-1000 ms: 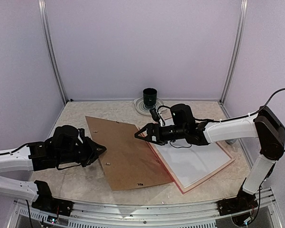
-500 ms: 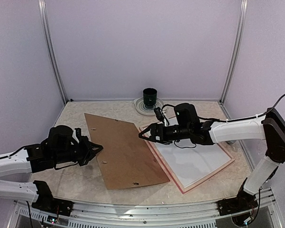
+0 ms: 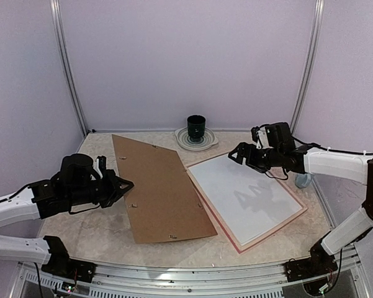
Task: Put the photo into the frame
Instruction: Move the frame body to the center of the board.
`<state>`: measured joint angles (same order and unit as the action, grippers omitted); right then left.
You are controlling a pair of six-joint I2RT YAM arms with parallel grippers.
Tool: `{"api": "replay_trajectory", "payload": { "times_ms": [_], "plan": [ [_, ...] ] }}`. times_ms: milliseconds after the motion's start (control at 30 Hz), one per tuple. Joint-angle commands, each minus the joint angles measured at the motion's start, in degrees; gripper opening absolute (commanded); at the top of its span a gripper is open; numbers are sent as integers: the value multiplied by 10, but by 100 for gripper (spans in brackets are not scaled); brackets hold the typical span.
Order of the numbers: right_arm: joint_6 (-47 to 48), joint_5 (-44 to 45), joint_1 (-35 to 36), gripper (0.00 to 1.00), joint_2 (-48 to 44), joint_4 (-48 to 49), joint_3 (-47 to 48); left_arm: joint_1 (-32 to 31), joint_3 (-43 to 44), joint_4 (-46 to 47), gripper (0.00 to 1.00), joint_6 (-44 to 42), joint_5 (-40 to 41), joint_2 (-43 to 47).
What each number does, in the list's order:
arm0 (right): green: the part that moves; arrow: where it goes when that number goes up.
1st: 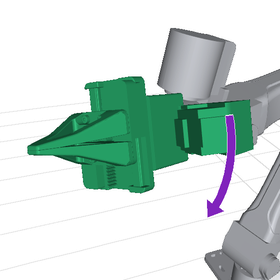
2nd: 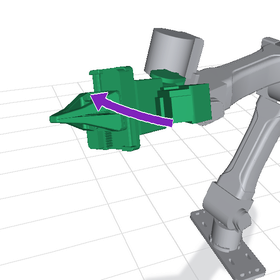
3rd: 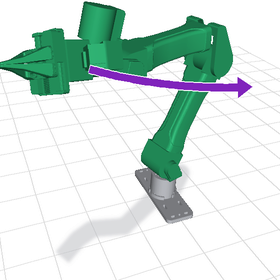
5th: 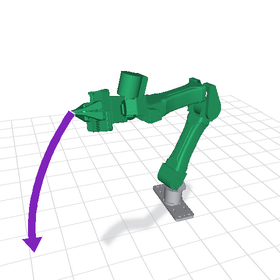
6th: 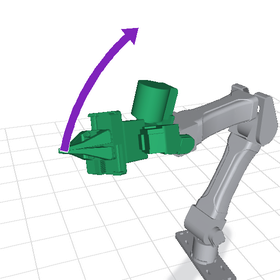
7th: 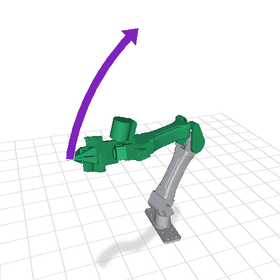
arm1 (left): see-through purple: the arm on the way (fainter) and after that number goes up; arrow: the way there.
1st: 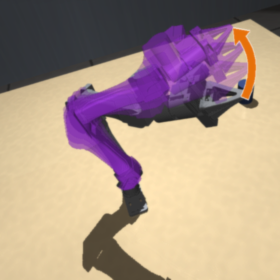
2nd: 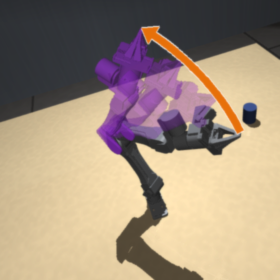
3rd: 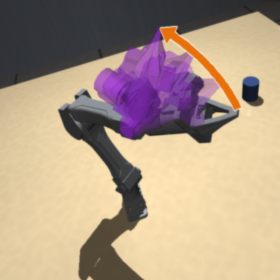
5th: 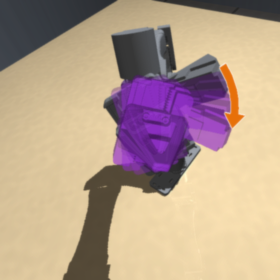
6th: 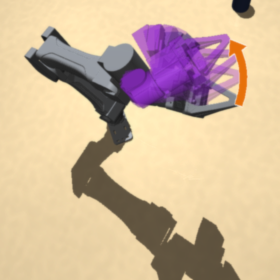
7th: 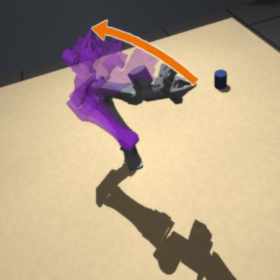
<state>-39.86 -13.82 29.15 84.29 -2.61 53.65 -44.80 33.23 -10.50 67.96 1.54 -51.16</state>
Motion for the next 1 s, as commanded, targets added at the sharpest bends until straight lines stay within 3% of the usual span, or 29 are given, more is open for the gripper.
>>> {"api": "replay_trajectory", "payload": {
  "times_ms": [0,400,967],
  "plan": [
    [28,87,-53,94,-21,-71,-12,6,27,0,0,-44,10,10],
    [53,105,-171,95,34,-67,-38,6,50,-2,0,-71,-7,23],
    [58,151,-206,95,91,-55,-39,7,71,3,0,-111,-12,37]
  ]
}}
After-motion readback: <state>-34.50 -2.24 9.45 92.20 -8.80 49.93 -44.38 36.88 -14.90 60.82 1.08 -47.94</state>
